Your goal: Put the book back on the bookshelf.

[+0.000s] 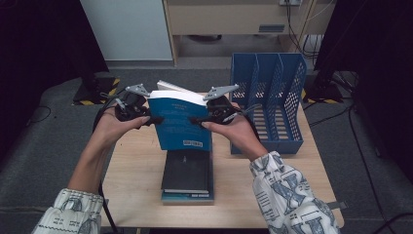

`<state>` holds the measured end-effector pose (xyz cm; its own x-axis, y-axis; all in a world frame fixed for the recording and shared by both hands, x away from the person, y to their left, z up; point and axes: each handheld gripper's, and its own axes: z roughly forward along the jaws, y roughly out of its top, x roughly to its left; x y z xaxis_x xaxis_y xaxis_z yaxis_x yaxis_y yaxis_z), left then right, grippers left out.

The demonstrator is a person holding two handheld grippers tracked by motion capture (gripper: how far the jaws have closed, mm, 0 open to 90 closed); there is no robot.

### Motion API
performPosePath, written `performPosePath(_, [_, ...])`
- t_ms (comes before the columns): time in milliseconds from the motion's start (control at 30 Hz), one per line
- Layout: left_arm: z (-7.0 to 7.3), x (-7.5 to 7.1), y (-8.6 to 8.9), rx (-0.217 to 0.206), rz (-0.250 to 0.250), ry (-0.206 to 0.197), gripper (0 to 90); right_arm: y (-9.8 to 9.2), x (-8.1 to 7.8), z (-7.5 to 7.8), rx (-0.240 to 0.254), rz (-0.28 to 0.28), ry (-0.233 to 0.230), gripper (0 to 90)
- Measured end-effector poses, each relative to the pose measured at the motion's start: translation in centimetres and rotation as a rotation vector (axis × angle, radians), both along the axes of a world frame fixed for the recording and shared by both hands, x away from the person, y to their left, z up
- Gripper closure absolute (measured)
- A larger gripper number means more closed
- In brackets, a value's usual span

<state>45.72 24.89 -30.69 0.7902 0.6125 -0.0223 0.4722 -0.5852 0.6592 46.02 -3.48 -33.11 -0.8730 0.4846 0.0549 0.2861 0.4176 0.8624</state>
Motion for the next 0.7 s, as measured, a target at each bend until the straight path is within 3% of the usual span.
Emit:
performPosePath(67, [-0.01,-0.04,-0.02,0.000,0.001,-0.002,58.5,0.19,0.01,0.13,0.006,0.007,-0.007,42.8])
performPosePath(133, [-0.06,-0.04,-0.01,-0.001,0.003,-0.007,58.3,0.30,0.06,0.30,0.025,0.006,-0.006,45.4])
performPosePath(333, [-0.27,0.18,0.17,-0.013,0.016,-0.009,56.2,0.43,-0.15,0.48,0.007,0.009,-0.022,53.2])
performPosePath(467, [-0.33,0.14,0.22,-0.011,0.020,-0.013,55.5,0.55,-0.24,0.60,-0.006,0.018,-0.025,53.2])
performPosePath(700, [-0.51,0.26,0.13,-0.018,0.029,-0.024,54.4,0.54,0.20,0.52,0.016,0.026,-0.016,52.9])
